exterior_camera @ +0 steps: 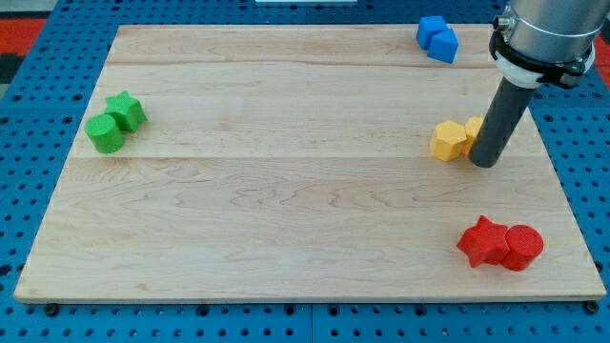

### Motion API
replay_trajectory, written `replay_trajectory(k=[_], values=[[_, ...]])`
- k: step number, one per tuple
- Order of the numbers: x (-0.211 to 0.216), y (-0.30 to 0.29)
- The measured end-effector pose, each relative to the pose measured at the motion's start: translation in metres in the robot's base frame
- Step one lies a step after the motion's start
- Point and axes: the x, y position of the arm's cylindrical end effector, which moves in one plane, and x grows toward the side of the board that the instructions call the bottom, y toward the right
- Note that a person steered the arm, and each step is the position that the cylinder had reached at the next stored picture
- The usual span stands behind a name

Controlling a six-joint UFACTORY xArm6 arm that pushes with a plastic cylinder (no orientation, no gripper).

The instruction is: Move the yellow blocks diagonally top left to the red blocks

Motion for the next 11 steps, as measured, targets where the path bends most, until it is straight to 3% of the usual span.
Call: replay_trajectory(k=[1,3,4,6,10,11], values=[[0.0,0.009],[-0.003,0.102],[-0.038,0.108],[-0.071,0.067],[-0.059,0.041],[-0.062,0.06]])
